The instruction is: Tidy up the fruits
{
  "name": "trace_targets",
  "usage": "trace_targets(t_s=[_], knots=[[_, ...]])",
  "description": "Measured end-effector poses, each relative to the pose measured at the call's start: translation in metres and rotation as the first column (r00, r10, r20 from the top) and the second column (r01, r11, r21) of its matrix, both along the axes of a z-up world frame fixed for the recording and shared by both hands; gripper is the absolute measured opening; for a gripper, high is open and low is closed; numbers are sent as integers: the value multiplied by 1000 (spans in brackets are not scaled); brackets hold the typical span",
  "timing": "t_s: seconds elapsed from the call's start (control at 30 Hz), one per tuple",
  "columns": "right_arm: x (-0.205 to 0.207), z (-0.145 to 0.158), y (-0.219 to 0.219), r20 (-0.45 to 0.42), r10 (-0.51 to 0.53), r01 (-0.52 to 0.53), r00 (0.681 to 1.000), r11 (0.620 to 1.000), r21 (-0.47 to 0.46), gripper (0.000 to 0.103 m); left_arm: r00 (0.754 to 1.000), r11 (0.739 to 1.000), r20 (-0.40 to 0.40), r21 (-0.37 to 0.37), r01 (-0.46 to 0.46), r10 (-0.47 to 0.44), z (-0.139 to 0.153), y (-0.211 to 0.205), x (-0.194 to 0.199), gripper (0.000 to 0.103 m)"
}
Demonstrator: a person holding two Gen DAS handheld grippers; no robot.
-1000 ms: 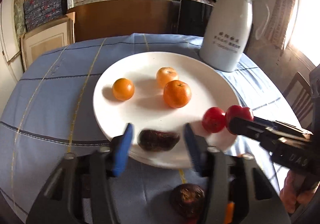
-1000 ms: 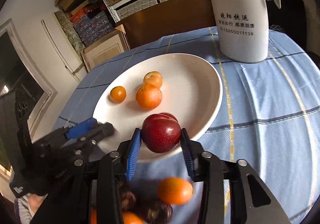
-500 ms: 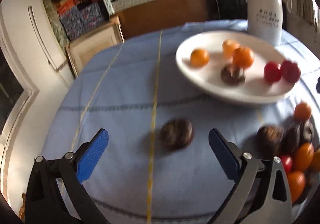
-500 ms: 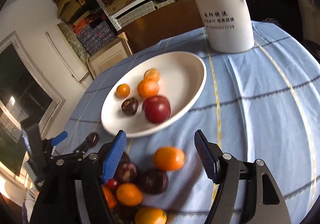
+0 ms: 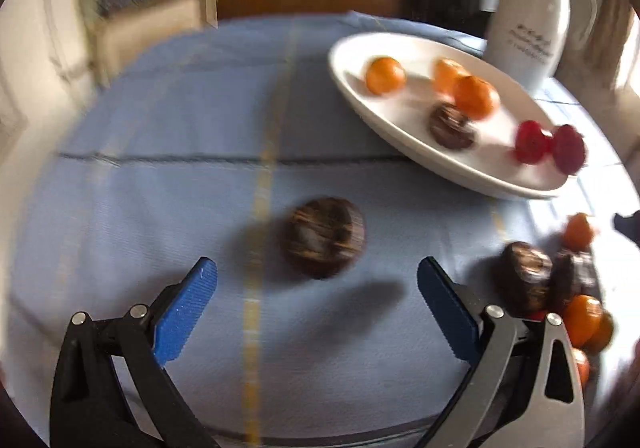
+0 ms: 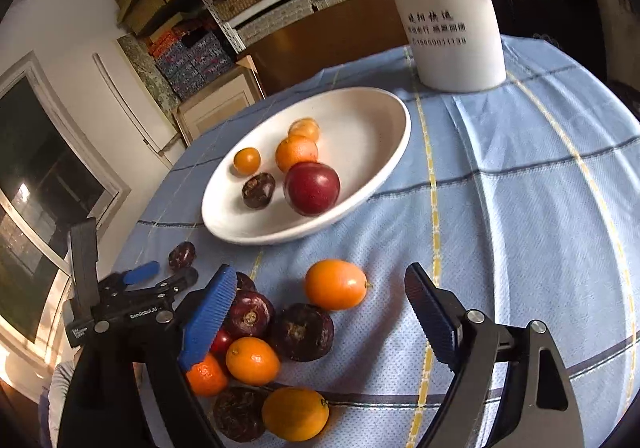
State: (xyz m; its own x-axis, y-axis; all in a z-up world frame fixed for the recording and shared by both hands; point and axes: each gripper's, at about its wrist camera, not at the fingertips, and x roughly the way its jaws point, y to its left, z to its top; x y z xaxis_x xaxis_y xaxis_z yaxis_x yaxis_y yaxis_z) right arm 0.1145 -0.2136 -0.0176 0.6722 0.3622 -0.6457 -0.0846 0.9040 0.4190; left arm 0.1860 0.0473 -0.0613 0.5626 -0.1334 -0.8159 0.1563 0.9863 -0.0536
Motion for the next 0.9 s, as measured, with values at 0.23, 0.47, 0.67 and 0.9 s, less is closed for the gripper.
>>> trace_targets(t_s=[0.23,0.47,0.67,0.9], knots=[[2,-4,-2,-12,-21,21,1000,999,-33,87,1000,999,14,50,17,-18,-5,-8,-3,99],[-1,7,9,75,35,-34,997,999,-15,87,999,998,13,47,37,-37,-3,-7,-2,99],[45,4,7,-9,139,-132,990,956,263,86,999,998,13,47,37,-37,-3,-7,-2,99],[54,4,-8,-8,92,-86,996,954,289,87,999,998,13,49,36,-37,-3,-8,-1,99]])
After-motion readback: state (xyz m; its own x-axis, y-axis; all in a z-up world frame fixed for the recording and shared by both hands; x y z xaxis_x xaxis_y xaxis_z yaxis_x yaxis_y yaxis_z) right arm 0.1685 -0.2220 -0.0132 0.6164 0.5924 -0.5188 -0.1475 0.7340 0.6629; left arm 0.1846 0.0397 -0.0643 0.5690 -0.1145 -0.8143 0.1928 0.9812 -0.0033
